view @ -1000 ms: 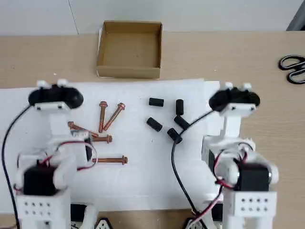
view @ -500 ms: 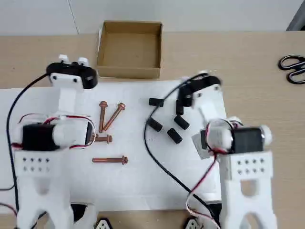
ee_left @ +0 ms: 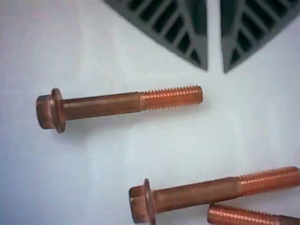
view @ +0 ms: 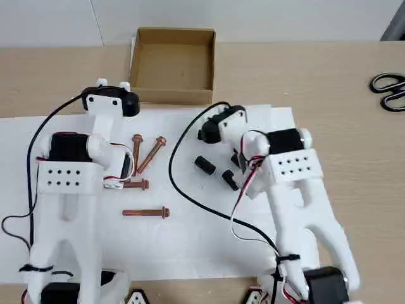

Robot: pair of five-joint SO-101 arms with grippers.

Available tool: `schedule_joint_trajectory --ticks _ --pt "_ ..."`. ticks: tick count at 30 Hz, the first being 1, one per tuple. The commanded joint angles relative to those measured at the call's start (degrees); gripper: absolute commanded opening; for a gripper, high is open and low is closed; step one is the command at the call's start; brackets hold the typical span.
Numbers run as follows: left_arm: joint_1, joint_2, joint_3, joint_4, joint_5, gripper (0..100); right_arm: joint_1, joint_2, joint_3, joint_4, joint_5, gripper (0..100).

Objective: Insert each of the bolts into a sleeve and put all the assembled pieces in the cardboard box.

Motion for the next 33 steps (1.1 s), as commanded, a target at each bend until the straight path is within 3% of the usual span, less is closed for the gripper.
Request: schedule_joint_trajectory --ticks 1,9,33 --pt "-0.35 0.35 -1.54 -1.76 -0.53 1 -1.27 1.89 -2.55 -3.56 0.09 5.8" --pt "-0.35 0.44 -1.54 -2.73 -0.62 1 -1.63 7.08 -2.55 -10.15 -0.62 17.3" --pt "-0.35 0.44 -1.45 -2.81 -0.62 1 -5.85 20.44 -13.01 -10.86 0.88 15.5"
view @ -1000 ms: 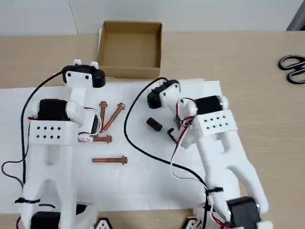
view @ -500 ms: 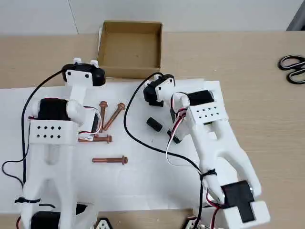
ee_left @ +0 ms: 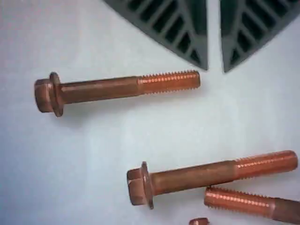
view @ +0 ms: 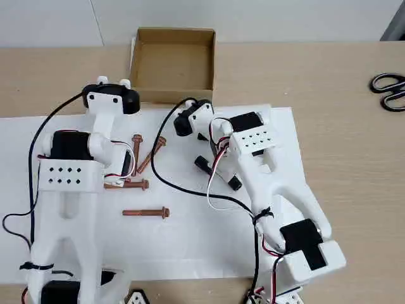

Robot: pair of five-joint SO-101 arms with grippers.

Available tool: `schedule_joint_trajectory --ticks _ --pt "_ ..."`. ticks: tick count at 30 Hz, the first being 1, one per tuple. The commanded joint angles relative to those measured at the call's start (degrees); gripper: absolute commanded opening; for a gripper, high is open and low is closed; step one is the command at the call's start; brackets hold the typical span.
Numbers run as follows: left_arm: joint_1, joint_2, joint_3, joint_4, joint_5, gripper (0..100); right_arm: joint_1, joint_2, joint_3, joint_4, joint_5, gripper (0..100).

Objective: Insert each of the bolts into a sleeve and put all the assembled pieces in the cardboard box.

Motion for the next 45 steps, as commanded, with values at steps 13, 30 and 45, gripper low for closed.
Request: schedule_joint_trajectory --ticks 13,30,45 --pt "-0.35 0.0 -1.45 -0.88 -0.62 1 -0.04 6.64 -2.46 -2.33 -2.02 15.5" --pt "-0.35 -0.44 3.38 -3.25 -0.62 1 0.75 13.49 -2.55 -4.26 -2.11 15.4" --pt "-0.35 -0.09 3.38 -3.78 -0.62 1 1.19 16.84 -2.55 -5.23 -2.02 1.8"
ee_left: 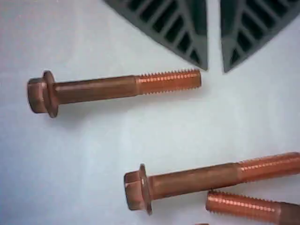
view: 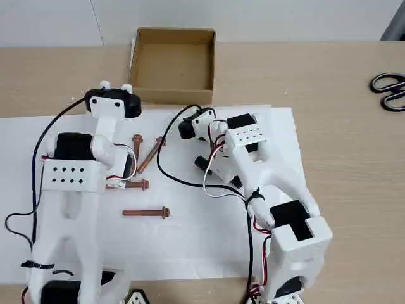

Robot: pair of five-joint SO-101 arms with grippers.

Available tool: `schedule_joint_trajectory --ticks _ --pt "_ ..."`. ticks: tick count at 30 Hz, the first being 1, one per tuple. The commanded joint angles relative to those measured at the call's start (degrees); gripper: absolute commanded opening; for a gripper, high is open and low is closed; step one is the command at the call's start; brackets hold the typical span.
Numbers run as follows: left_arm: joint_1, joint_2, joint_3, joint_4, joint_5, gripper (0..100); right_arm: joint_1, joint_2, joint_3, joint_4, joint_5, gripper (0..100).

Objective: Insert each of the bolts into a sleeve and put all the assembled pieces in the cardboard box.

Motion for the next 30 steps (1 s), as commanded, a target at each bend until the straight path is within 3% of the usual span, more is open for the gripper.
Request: schedule_joint_trajectory --ticks 1,10,19,30 --pt "-0.35 -0.18 -0.13 -1.85 -0.62 1 0.04 2.33 0.0 -1.1 -0.35 1.5" --pt "-0.26 -0.09 -0.13 -2.64 -0.62 1 -0.13 2.07 -0.97 0.22 0.09 0.6" --pt "-0.26 -0.44 -0.13 -2.46 -0.62 1 -0.22 -7.16 -11.87 12.0 -0.35 0.6" --pt "-0.35 -0.18 -0.66 -0.7 -0.09 1 3.74 -21.05 -12.66 22.46 -4.84 0.6"
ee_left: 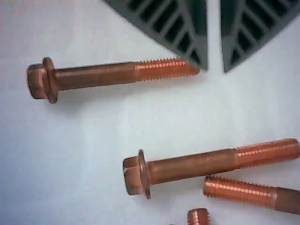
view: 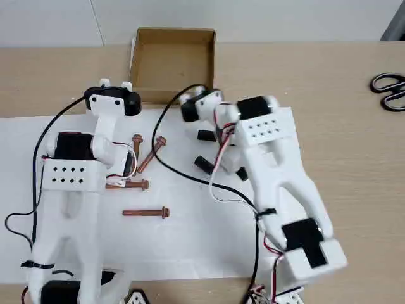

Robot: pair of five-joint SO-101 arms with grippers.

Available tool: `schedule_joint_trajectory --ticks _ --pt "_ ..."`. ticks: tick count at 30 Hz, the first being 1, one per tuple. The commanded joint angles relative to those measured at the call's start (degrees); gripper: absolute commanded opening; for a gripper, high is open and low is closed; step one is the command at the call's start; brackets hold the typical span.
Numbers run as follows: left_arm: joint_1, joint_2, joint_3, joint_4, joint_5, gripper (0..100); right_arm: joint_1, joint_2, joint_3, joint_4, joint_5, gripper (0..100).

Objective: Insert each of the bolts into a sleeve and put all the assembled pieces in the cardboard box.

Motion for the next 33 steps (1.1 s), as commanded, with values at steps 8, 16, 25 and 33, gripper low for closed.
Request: schedule_joint_trajectory --ticks 8,16,25,33 --pt "-0.35 0.09 -0.75 2.37 -0.18 1 18.42 -14.46 0.26 7.34 -2.73 0.4" --pt "-2.99 16.26 -17.63 7.47 -0.09 6 31.25 -24.92 11.6 7.34 -2.55 0.4" --pt "-1.49 29.36 -26.24 7.47 -0.18 6 31.96 -35.21 22.42 7.34 -2.55 0.4" --pt "0.09 39.65 -35.38 7.38 -0.44 6 31.96 -37.58 26.37 7.34 -2.55 0.4"
